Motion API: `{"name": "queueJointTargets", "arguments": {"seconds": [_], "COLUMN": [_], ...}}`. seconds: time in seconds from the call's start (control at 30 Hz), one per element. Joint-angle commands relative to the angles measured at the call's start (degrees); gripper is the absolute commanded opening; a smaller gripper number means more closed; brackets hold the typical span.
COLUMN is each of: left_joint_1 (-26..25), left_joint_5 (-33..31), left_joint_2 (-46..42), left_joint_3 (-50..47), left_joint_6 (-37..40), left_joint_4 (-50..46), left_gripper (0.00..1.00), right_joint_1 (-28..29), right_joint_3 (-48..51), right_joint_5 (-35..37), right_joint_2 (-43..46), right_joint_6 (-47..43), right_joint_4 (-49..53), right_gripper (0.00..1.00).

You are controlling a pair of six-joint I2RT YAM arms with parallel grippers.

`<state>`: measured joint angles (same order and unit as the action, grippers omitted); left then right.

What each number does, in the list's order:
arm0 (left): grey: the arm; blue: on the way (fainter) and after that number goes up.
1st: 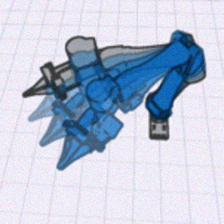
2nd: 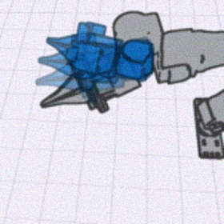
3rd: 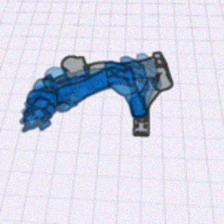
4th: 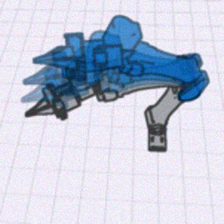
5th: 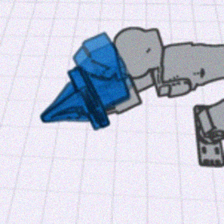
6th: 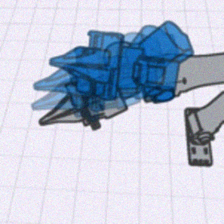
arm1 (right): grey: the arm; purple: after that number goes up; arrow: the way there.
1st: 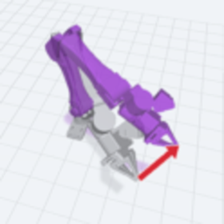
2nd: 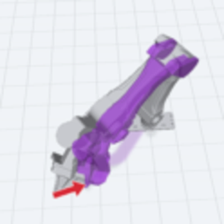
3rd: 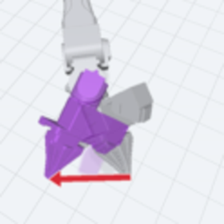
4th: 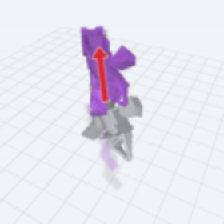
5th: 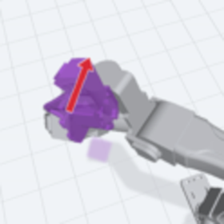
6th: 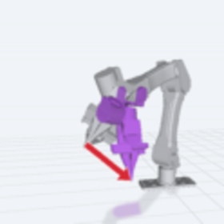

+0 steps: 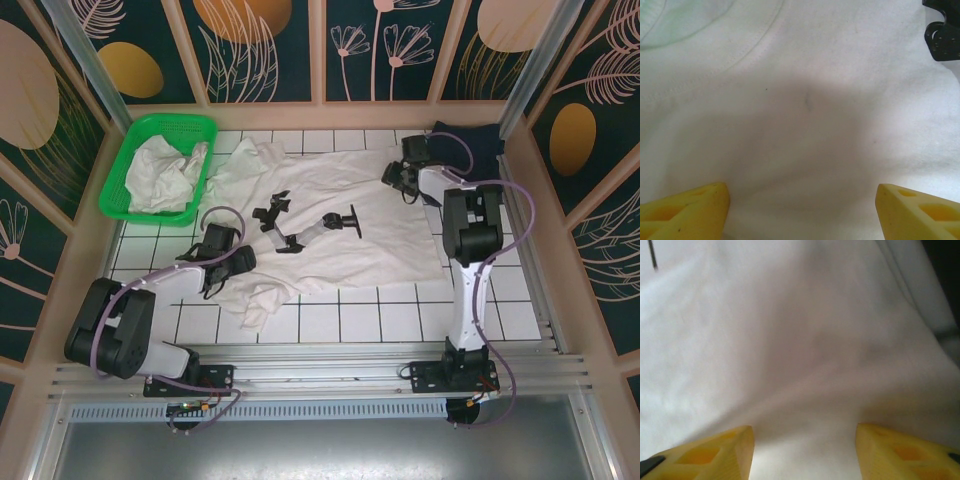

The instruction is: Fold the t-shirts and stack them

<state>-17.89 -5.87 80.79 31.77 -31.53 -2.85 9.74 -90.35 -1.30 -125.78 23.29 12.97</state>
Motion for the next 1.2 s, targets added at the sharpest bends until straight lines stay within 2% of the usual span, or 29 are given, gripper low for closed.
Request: {"name": "queueJointTargets", "arguments": {"seconds": [0.0,0.13,0.23,0.3,0.5,0.6,0.67,0.77,0.93,1.1,1.17], "left_joint_1": [0.5,0.3,0.4,0.4,0.9,1.5,1.5,1.5,1.6,1.6,1.5], "left_joint_5": [1.7,3.6,4.3,4.9,5.6,3.5,2.0,5.4,7.7,10.8,11.9], "left_joint_2": [-2.1,-0.9,4.9,11.0,30.1,38.7,43.3,49.7,55.7,60.4,59.6], "left_joint_3": [3.7,8.6,14.3,18.8,36.9,48.4,53.9,60.7,67.5,78.6,80.3], "left_joint_6": [2.2,4.3,5.5,5.3,5.3,5.5,4.9,4.8,5.8,6.7,6.3], "left_joint_4": [-3.2,-2.6,-1.3,0.8,1.0,-3.0,-3.9,-5.8,-5.9,-10.5,-11.8], "left_gripper": [0.77,0.78,0.79,0.80,0.81,0.80,0.79,0.77,0.77,0.76,0.78], "right_joint_1": [2.8,7.5,10.3,11.0,11.5,11.5,11.8,12.0,13.0,18.5,21.2], "right_joint_3": [11.3,28.8,40.6,47.8,60.8,64.3,64.3,64.8,66.4,67.8,67.5], "right_joint_5": [1.3,1.9,3.2,2.6,4.1,5.8,4.5,4.8,7.1,10.0,8.5], "right_joint_2": [13.6,25.5,31.2,34.2,43.7,47.3,49.1,52.5,56.5,68.2,72.8], "right_joint_6": [-2.3,-0.2,3.1,5.5,9.9,12.5,13.0,14.5,17.0,18.3,16.5], "right_joint_4": [-2.5,-10.1,-14.0,-16.2,-14.6,-12.8,-11.4,-9.1,-4.1,-1.2,-3.4], "right_gripper": [0.63,0.67,0.67,0.66,0.64,0.64,0.64,0.64,0.64,0.65,0.67]}}
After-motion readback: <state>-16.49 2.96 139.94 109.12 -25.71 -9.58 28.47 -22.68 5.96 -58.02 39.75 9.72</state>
